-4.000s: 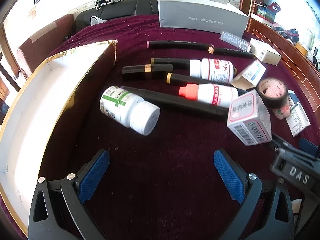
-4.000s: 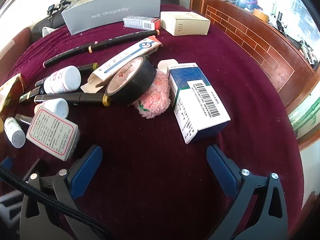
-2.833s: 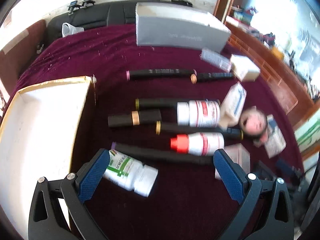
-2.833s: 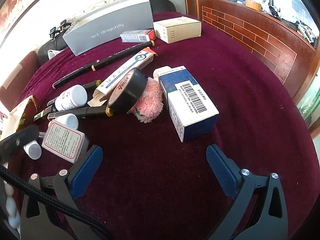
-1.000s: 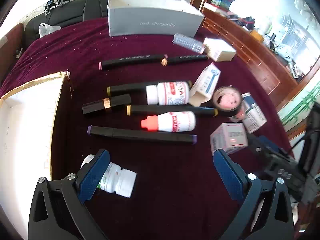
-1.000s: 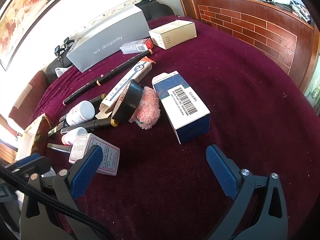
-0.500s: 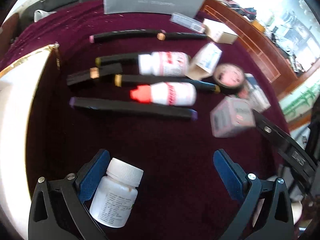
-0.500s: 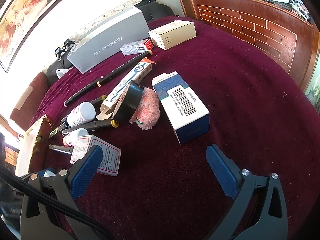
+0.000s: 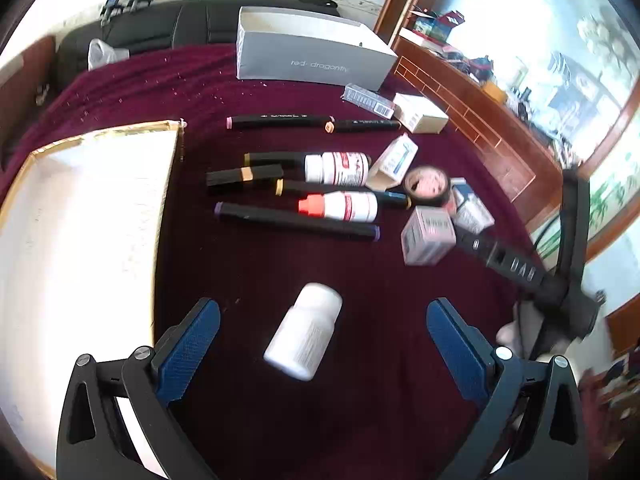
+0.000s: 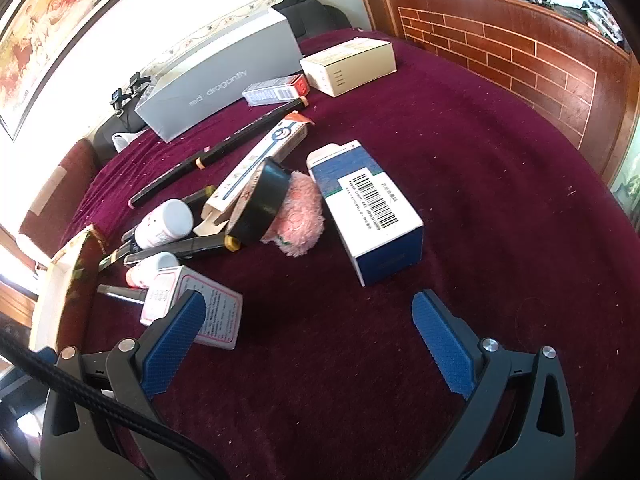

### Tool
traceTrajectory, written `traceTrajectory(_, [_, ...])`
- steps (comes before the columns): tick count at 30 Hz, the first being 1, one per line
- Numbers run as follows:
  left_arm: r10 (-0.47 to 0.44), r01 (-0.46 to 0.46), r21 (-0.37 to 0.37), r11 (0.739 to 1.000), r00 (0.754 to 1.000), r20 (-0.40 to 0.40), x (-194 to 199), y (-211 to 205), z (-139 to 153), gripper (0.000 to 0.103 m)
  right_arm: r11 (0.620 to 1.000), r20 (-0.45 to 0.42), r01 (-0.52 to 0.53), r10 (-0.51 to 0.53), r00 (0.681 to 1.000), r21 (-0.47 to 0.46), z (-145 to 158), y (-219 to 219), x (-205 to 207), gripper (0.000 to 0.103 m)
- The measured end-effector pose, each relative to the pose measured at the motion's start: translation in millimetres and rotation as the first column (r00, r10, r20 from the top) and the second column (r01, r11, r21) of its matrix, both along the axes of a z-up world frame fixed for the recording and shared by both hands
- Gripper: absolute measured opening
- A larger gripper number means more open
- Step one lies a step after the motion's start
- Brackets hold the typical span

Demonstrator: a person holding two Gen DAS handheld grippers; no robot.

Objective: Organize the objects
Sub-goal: 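Lift the pill bottle with the left tool while the right tool grasps the red-bordered white box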

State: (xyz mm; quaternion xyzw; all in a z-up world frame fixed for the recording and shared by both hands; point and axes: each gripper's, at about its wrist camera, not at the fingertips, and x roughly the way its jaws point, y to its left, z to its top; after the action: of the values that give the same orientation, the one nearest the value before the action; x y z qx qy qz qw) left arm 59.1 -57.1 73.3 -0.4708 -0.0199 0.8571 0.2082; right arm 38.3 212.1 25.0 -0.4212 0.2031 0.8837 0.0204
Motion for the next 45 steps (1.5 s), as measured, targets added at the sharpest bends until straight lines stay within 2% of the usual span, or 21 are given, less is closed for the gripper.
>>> traceTrajectory(4, [-0.027,0.022,-0.083,0.996,0.998,-0.054,12,13,-10,0.101,0.999,-0.009,-0.033,0.033,0.999,-0.021,8,-6,6,0.103])
traceTrajectory(8, [-0.034,0.024,-0.154,0.988,0.997,-0.065,8,22,-26,0.101,0.996,-0.021,-0.092,0.092,0.996,-0.012,19,-18,11,0.103])
traceTrajectory(11, [-0.028,0.02,-0.165,0.986,0.999,-0.046,-3,25,-36,0.101,0.991,-0.036,-0.135,0.135,0.99,0.007,29,-27,12,0.103])
traceTrajectory(14, [-0.015,0.013,-0.155,0.988,1.0,-0.015,-12,28,-44,0.101,0.985,-0.023,-0.171,0.171,0.985,-0.013,30,-33,5,0.103])
traceTrajectory(17, [0.011,-0.015,-0.196,0.98,1.0,-0.023,-18,33,-49,0.101,0.984,0.014,-0.179,0.179,0.984,-0.011,26,-40,-6,0.103])
traceTrajectory(21, [0.026,-0.035,-0.21,0.977,0.999,-0.045,-15,35,-50,0.097,0.983,0.043,-0.183,0.182,0.982,0.032,20,-53,-12,0.103])
traceTrajectory(22, [0.023,-0.034,-0.221,0.975,0.998,-0.051,-13,35,-51,0.093,0.982,0.05,-0.181,0.179,0.983,0.055,19,-58,-13,0.1])
traceTrajectory(24, [-0.007,0.0,-0.22,0.975,1.0,-0.031,-10,39,-53,0.065,0.978,0.056,-0.18,0.175,0.983,0.104,19,-65,-14,0.096])
traceTrajectory(26, [-0.021,0.01,-0.245,0.97,0.999,-0.044,-5,44,-53,0.056,0.97,0.07,-0.176,0.167,0.984,0.168,19,-72,-14,0.094])
traceTrajectory(29, [-0.04,0.031,-0.228,0.973,0.999,-0.035,1,48,-52,0.051,0.961,0.082,-0.176,0.162,0.983,0.214,19,-78,-15,0.091])
traceTrajectory(32, [-0.059,0.049,-0.234,0.971,0.997,-0.039,4,53,-52,0.051,0.956,0.101,-0.183,0.164,0.981,0.23,16,-83,-17,0.081])
traceTrajectory(34, [-0.063,0.049,-0.237,0.97,0.997,-0.053,5,54,-53,0.052,0.954,0.122,-0.191,0.167,0.978,0.231,12,-86,-21,0.06])
traceTrajectory(37, [-0.062,0.046,-0.231,0.972,0.996,-0.063,6,54,-53,0.051,0.956,0.148,-0.2,0.17,0.974,0.216,6,-88,-25,0.038])
traceTrajectory(40, [-0.061,0.045,-0.223,0.974,0.996,-0.066,7,53,-53,0.049,0.959,0.149,-0.191,0.162,0.975,0.21,4,-88,-27,0.032])
traceTrajectory(42, [-0.058,0.043,-0.214,0.976,0.996,-0.066,8,50,-51,0.029,0.958,0.145,-0.193,0.165,0.976,0.21,4,-89,-25,0.031])
traceTrajectory(45, [-0.069,0.063,-0.165,0.984,0.997,-0.034,10,46,-49,0.028,0.96,0.14,-0.196,0.17,0.975,0.2,7,-89,-23,0.031])
